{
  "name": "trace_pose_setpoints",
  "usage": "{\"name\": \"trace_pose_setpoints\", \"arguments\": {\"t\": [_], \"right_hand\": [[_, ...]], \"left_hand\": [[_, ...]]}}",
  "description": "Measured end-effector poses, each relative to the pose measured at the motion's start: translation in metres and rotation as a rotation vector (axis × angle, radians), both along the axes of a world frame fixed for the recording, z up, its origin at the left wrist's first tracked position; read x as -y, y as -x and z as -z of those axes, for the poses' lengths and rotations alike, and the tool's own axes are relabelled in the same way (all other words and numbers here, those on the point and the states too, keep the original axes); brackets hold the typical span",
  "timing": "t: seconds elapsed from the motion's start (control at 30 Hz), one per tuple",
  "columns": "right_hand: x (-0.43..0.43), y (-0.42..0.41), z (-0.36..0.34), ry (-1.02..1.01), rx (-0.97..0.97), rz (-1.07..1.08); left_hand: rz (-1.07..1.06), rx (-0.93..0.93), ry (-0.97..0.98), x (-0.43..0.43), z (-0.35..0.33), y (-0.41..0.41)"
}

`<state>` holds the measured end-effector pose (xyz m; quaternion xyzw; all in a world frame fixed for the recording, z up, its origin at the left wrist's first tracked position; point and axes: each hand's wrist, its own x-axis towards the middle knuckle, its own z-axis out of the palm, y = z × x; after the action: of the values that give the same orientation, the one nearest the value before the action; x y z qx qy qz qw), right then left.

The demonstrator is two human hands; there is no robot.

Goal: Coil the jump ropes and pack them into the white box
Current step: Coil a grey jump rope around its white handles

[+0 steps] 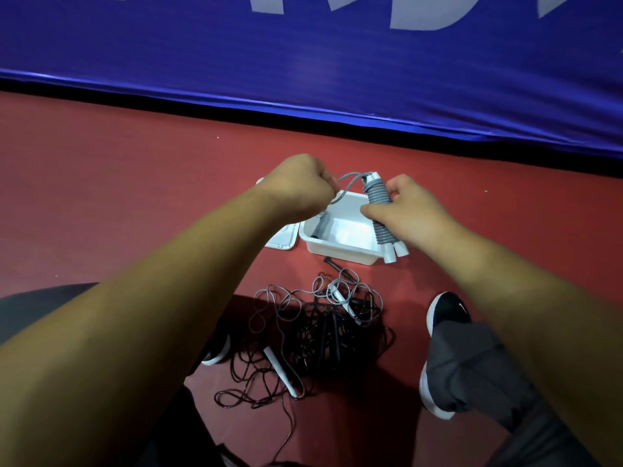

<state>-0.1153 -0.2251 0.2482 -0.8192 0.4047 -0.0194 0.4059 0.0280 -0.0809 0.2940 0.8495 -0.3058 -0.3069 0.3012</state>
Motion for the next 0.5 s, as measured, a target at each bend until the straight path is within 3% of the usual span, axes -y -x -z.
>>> {"name": "trace_pose_setpoints", "arguments": {"t": [0.17,0.33,0.5], "right_hand": [[-0.004,-0.003,0.003,-0.001,0.041,-0.032],[-0.009,-0.010,0.007,-0.087,0.049,-0.078],[-0.011,-0.021,0.012,-0.255,0.073,-0.063]], "left_hand": [[-0.035,0.039,0.000,-0.003,0.008,-0.001],[0.101,0.163,-0.092,-0.004,0.018,-0.001],[0.006,-0.082,-0.011,-0.005,0.025,-0.002]]}}
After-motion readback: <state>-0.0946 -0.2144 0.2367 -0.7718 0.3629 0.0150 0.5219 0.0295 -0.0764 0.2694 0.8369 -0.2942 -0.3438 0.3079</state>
